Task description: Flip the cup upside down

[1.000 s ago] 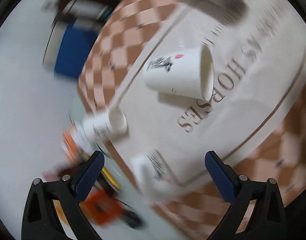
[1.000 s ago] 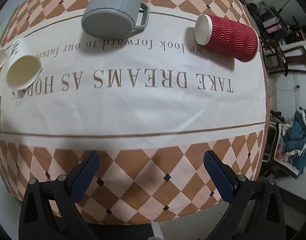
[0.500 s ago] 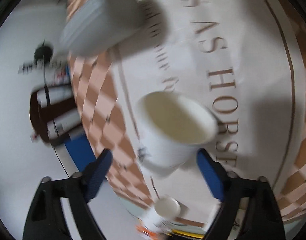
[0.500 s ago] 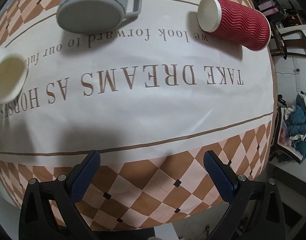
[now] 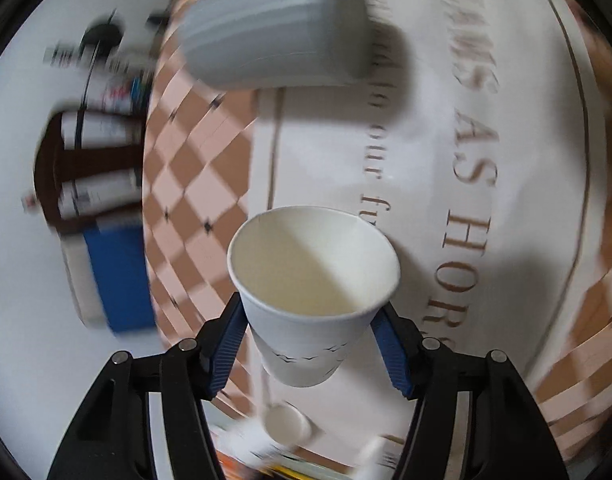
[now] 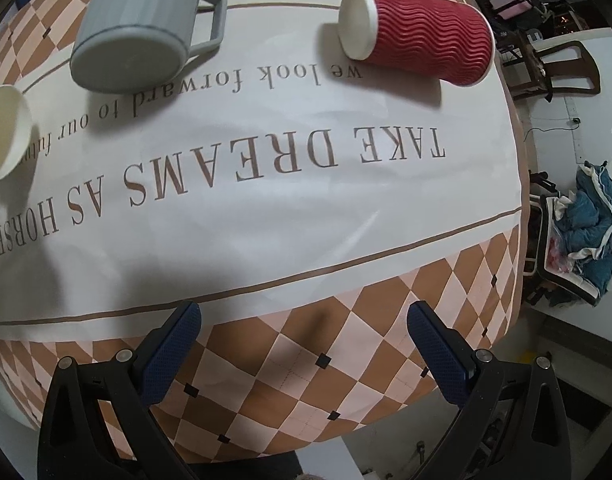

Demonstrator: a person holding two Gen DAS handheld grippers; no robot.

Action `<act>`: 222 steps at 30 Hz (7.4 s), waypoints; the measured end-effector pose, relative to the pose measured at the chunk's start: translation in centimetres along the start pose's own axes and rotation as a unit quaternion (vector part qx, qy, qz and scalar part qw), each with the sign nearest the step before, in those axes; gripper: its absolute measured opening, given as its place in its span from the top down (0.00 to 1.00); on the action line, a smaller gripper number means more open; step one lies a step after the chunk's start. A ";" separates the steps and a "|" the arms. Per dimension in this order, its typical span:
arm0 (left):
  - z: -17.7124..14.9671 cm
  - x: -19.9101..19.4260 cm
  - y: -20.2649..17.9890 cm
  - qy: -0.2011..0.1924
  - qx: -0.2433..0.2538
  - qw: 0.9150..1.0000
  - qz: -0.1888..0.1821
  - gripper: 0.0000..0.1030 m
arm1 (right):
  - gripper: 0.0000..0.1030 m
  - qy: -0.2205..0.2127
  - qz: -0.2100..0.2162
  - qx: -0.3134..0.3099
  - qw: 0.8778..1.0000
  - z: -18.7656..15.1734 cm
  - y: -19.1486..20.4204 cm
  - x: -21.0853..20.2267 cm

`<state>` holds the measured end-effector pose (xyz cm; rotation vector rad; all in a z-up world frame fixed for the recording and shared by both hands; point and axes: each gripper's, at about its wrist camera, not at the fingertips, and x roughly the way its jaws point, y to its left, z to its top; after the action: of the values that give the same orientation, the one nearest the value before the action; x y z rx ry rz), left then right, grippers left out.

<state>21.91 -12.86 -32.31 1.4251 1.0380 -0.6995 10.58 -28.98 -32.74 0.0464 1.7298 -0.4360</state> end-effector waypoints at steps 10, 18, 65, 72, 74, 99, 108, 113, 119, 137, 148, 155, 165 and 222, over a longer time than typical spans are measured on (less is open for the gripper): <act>-2.2 -3.9 0.2 0.055 -0.343 0.917 -0.196 0.43 | 0.00 -0.014 0.011 -0.030 0.999 -0.1 -1.7 1.1; -3.8 -4.1 -5.8 0.092 -0.548 0.754 -0.349 0.42 | 0.00 -0.011 0.037 -0.082 0.996 -1.7 -3.3 3.3; -15.6 -5.3 -16.3 0.139 -0.686 0.704 -0.124 0.01 | 0.25 -0.278 -0.212 -0.688 0.636 -15.1 9.4 -4.0; -16.9 -2.7 -18.8 0.156 -0.710 0.672 -0.141 0.01 | 0.26 -0.303 -0.372 -0.846 0.234 -20.1 10.0 3.4; -17.4 -2.3 -19.1 0.157 -0.717 0.663 -0.144 0.01 | 0.26 -0.296 -0.391 -0.856 0.162 -20.2 10.0 4.8; -19.5 -3.2 -15.2 0.150 -0.718 0.669 -0.122 0.01 | 0.40 -0.097 -0.172 -0.680 0.706 -5.9 13.1 -2.3; -16.7 -3.2 -13.8 0.131 -0.696 0.693 -0.131 0.01 | 0.40 0.122 -0.001 -0.437 0.891 2.3 5.5 1.1; -14.0 -4.1 -13.7 0.127 -0.684 0.704 -0.140 0.01 | 0.40 0.161 0.065 -0.327 0.929 4.9 2.5 2.2; -12.1 -4.8 -13.8 0.125 -0.676 0.710 -0.151 0.01 | 0.33 0.168 0.084 -0.291 0.938 6.8 1.2 2.1; -8.5 -4.1 -13.5 0.097 -0.689 0.693 -0.190 0.01 | 0.42 -0.162 0.194 -0.243 0.936 5.5 0.8 -5.7; -5.2 -2.8 -12.3 0.084 -0.672 0.714 -0.176 0.01 | 0.42 -0.381 0.214 -0.174 0.883 3.0 -0.7 -4.3; -3.9 -3.2 -12.7 0.080 -0.662 0.726 -0.165 0.01 | 0.42 -0.427 0.187 -0.172 0.868 -1.1 -0.7 -2.8; -1.9 -5.3 -14.9 0.055 -0.631 0.759 -0.153 0.01 | 0.36 -0.405 0.159 -0.152 0.887 -3.5 -1.7 -1.6; -8.7 -41.0 -13.2 -0.102 -0.644 0.756 -0.061 0.00 | 0.02 -0.366 0.090 -0.008 0.926 -27.3 -18.5 -31.3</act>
<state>-8.59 -13.23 -0.72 0.0599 1.0626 -0.0802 -13.44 -31.11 5.83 0.0248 0.9799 -0.2534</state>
